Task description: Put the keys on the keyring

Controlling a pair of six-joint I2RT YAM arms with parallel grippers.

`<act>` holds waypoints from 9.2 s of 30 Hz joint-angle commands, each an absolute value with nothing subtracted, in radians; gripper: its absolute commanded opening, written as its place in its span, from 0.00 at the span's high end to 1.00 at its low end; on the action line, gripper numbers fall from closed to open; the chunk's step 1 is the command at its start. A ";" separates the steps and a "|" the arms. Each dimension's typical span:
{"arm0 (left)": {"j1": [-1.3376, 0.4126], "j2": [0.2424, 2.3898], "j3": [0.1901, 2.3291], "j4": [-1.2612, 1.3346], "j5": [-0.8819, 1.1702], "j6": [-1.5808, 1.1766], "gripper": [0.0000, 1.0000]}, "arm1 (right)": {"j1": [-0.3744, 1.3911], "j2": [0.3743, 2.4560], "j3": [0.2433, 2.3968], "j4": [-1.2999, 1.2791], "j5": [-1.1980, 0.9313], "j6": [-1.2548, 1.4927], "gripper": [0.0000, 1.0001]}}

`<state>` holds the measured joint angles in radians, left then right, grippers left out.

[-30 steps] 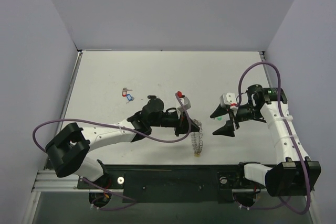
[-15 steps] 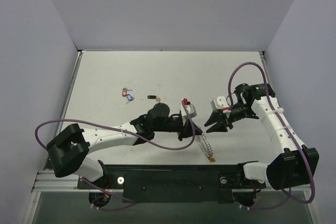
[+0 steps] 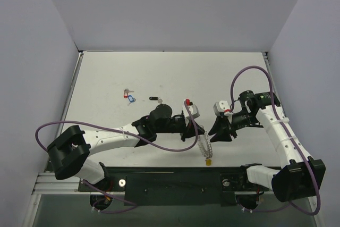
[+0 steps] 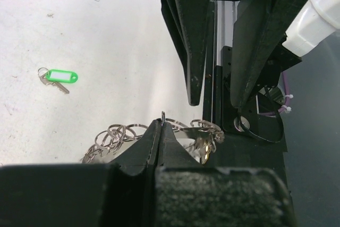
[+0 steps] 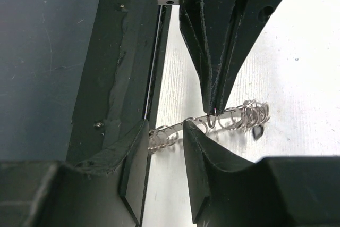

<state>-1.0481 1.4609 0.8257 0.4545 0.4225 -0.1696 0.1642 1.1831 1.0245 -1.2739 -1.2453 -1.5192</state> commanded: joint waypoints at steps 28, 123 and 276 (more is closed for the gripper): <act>-1.089 1.454 0.905 0.560 0.437 -0.179 1.00 | 0.138 1.232 1.014 -1.290 -1.278 -1.532 0.75; -1.065 1.540 0.779 0.842 0.468 -0.362 0.80 | 0.110 1.218 1.026 -1.293 -1.335 -1.459 1.00; -0.890 1.100 0.601 0.548 0.457 -0.204 1.00 | -0.100 1.944 1.189 -0.456 -0.623 0.146 0.75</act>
